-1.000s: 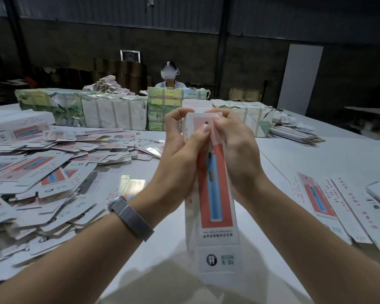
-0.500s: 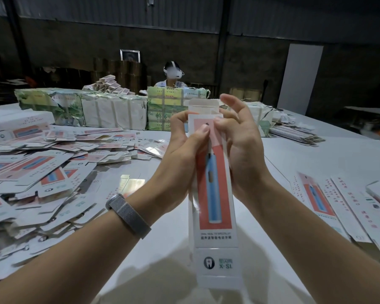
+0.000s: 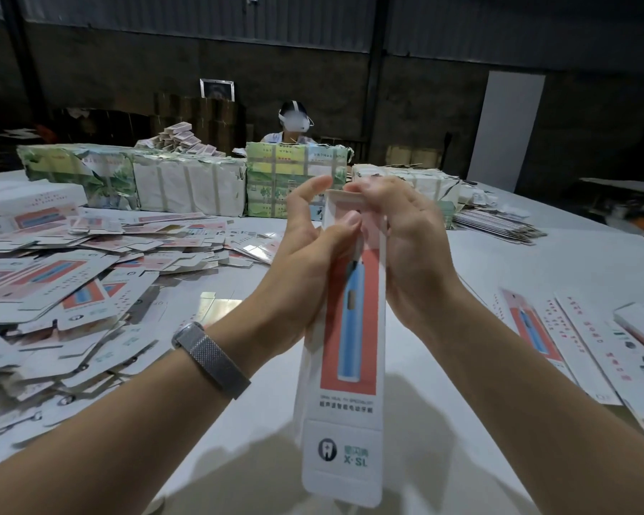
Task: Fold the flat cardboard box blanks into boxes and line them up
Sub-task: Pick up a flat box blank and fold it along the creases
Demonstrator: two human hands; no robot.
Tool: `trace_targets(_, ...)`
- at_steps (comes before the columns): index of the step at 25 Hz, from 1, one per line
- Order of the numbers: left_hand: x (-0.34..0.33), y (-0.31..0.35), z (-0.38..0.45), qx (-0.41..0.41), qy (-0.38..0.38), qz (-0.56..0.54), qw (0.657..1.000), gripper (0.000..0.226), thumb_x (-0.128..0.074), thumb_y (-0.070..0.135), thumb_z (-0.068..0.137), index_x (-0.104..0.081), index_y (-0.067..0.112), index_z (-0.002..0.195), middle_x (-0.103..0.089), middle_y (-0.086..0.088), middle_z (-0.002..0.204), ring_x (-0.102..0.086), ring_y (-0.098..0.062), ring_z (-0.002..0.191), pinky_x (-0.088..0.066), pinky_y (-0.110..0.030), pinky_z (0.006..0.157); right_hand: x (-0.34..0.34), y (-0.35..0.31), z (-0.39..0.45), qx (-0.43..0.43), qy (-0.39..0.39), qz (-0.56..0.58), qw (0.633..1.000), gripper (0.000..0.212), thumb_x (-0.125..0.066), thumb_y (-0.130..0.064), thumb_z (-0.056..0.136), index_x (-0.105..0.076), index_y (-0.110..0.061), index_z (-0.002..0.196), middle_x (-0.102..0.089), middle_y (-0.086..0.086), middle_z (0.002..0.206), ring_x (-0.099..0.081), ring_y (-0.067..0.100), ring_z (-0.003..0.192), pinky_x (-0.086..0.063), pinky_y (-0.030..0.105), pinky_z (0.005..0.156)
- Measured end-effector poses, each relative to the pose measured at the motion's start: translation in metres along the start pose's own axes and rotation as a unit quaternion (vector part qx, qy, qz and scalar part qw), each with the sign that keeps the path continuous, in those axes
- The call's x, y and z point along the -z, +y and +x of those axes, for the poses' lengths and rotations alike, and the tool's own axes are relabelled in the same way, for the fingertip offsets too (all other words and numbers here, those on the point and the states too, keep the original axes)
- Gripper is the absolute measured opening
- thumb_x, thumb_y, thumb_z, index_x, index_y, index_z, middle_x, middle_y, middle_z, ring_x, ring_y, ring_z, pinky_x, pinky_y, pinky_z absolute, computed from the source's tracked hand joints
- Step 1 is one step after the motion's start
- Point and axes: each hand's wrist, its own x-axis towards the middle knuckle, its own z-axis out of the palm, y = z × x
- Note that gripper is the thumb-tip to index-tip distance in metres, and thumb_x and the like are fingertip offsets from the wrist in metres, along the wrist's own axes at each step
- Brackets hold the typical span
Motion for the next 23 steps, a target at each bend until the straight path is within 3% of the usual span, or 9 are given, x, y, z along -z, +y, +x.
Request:
trace_targets(2,0.001,-0.002,0.0,-0.005,-0.002,0.008,1.0,0.039,-0.045,0.021,0.107,-0.03,0.034,0.14,-0.074,0.0,0.081,-0.071,-0.013,0.067,-0.056,-0.025,0.059,0.0,0.0,0.002,-0.008,0.002,-0.016,1.0,0.011,-0.059,-0.019,0.088,-0.068,-0.013,0.085,-0.065,0.01,0.074,-0.059,0.032,0.068,-0.047,0.049,0.063)
trace_targets(5,0.002,-0.005,0.001,-0.023,-0.015,0.015,1.0,0.037,-0.043,0.02,0.108,-0.03,0.032,0.141,-0.074,0.001,0.084,-0.072,-0.013,0.071,-0.057,-0.025,0.061,-0.001,0.003,0.003,-0.015,0.005,-0.058,0.998,0.02,-0.057,-0.021,0.086,-0.072,-0.012,0.095,-0.065,0.027,0.086,-0.059,0.044,0.073,-0.044,0.064,0.061)
trace_targets(8,0.004,-0.006,0.002,-0.017,-0.026,0.035,0.999,0.044,-0.049,0.03,0.101,-0.029,0.037,0.141,-0.073,-0.001,0.088,-0.072,-0.018,0.074,-0.059,-0.03,0.066,-0.001,0.002,0.003,-0.018,0.015,-0.038,0.999,0.018,-0.056,-0.014,0.091,-0.073,-0.01,0.088,-0.059,0.019,0.08,-0.054,0.034,0.071,-0.041,0.052,0.063)
trace_targets(12,0.008,-0.006,0.003,-0.013,-0.056,0.061,0.996,0.052,-0.048,0.033,0.095,-0.027,0.042,0.142,-0.069,-0.005,0.086,-0.071,-0.02,0.072,-0.058,-0.035,0.07,0.004,0.0,0.006,-0.024,0.017,-0.025,0.999,0.024,-0.052,-0.008,0.094,-0.075,-0.012,0.086,-0.063,0.014,0.08,-0.058,0.027,0.071,-0.049,0.042,0.066)
trace_targets(16,0.014,-0.001,0.006,-0.027,-0.063,0.113,0.991,0.056,-0.048,0.033,0.096,-0.021,0.043,0.145,-0.064,-0.015,0.105,-0.071,-0.022,0.08,-0.058,-0.036,0.074,0.009,-0.004,0.009,-0.034,-0.028,-0.017,0.999,0.028,-0.05,-0.007,0.095,-0.077,-0.016,0.093,-0.071,0.002,0.083,-0.063,0.019,0.074,-0.053,0.034,0.069)
trace_targets(19,0.017,0.004,0.007,-0.028,-0.082,0.132,0.987,0.06,-0.048,0.031,0.094,-0.019,0.039,0.147,-0.059,-0.018,0.122,-0.069,-0.023,0.093,-0.056,-0.038,0.079,0.017,-0.007,0.012,-0.05,-0.061,-0.021,0.997,0.032,-0.049,-0.006,0.093,-0.078,-0.019,0.087,-0.074,-0.001,0.088,-0.066,0.016,0.081,-0.054,0.033,0.074)
trace_targets(21,0.02,0.007,0.007,-0.018,-0.102,0.131,0.986,0.061,-0.048,0.03,0.094,-0.019,0.039,0.146,-0.058,-0.017,0.123,-0.069,-0.022,0.089,-0.057,-0.038,0.076,0.02,-0.008,0.014,-0.053,-0.071,-0.043,0.995,0.033,-0.05,-0.005,0.091,-0.078,-0.019,0.084,-0.074,-0.001,0.084,-0.067,0.014,0.08,-0.054,0.03,0.07)
trace_targets(23,0.022,0.01,0.006,-0.009,-0.107,0.13,0.986,0.06,-0.048,0.03,0.094,-0.02,0.039,0.146,-0.06,-0.016,0.116,-0.071,-0.02,0.08,-0.057,-0.034,0.072,0.02,-0.008,0.014,-0.047,-0.069,-0.08,0.993,0.03,-0.052,-0.008,0.09,-0.079,-0.021,0.084,-0.074,-0.001,0.082,-0.067,0.014,0.078,-0.052,0.037,0.076)
